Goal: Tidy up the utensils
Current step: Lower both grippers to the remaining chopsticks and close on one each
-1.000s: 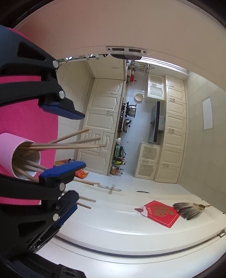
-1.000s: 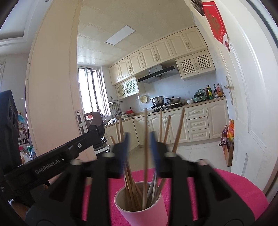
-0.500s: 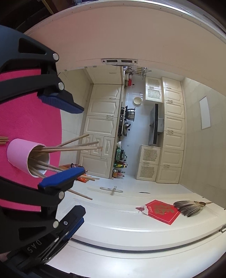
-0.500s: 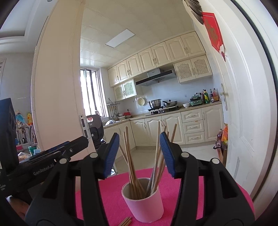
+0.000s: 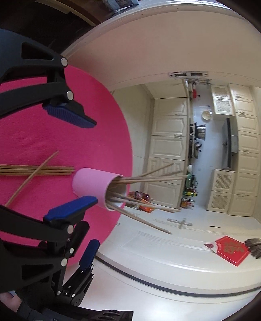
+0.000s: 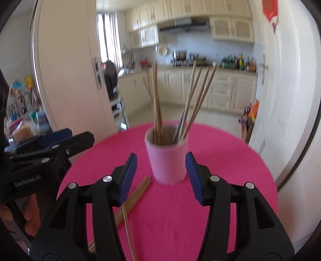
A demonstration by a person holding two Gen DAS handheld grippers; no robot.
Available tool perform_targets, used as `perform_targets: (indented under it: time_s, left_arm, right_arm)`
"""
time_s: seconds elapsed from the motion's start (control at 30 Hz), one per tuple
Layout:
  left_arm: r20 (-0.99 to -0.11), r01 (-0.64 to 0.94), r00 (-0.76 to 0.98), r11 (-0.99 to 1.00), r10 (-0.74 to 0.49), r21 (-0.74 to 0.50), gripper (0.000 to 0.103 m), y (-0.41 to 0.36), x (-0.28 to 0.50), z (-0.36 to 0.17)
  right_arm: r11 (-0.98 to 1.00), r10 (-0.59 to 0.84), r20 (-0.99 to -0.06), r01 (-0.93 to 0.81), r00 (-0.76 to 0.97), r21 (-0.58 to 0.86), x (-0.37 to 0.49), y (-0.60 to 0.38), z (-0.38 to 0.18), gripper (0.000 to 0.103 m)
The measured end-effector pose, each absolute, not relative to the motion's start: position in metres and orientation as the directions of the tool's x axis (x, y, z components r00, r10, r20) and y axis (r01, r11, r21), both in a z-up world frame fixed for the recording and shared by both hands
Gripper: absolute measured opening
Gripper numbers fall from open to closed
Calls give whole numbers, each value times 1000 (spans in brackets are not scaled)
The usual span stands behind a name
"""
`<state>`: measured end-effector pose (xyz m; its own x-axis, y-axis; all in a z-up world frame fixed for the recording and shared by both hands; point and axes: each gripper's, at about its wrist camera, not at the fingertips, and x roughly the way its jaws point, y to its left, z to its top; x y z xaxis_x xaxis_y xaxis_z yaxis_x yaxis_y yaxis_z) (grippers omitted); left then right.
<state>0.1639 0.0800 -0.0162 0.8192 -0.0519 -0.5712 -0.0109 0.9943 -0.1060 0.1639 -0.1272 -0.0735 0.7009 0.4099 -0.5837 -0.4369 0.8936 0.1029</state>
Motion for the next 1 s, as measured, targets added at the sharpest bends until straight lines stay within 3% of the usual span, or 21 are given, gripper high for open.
perform_targets:
  time_s: [0.1, 0.23, 0.33, 0.53, 0.67, 0.7, 1.0]
  left_arm:
    - [-667, -31, 743, 994, -47, -105, 69, 90, 166, -40]
    - [-739, -40, 667, 987, -90, -155, 69, 106, 165, -66]
    - [-775, -48, 622, 982, -113, -181, 69, 115, 163, -80]
    - [-813, -51, 571, 984, -112, -171, 69, 121, 161, -97]
    - [-830, -45, 546, 984, -118, -170, 69, 120, 164, -102]
    - [-835, -49, 535, 983, -126, -180, 69, 119, 167, -104]
    - [-874, 2, 467, 988, -136, -152, 69, 97, 182, -123]
  right_arm:
    - [877, 397, -719, -466, 570, 115, 170, -111, -103, 50]
    - [851, 389, -801, -511, 456, 122, 163, -90, -131, 50]
    - [833, 380, -841, -537, 385, 130, 163, -75, -146, 34]
    - [829, 346, -871, -548, 349, 110, 165, -57, -157, 29]
    - [828, 336, -877, -552, 344, 101, 166, -51, -161, 17]
    - [829, 333, -877, -551, 347, 97, 166, -51, -160, 8]
    - [850, 385, -857, -494, 343, 184, 173, -87, -162, 6]
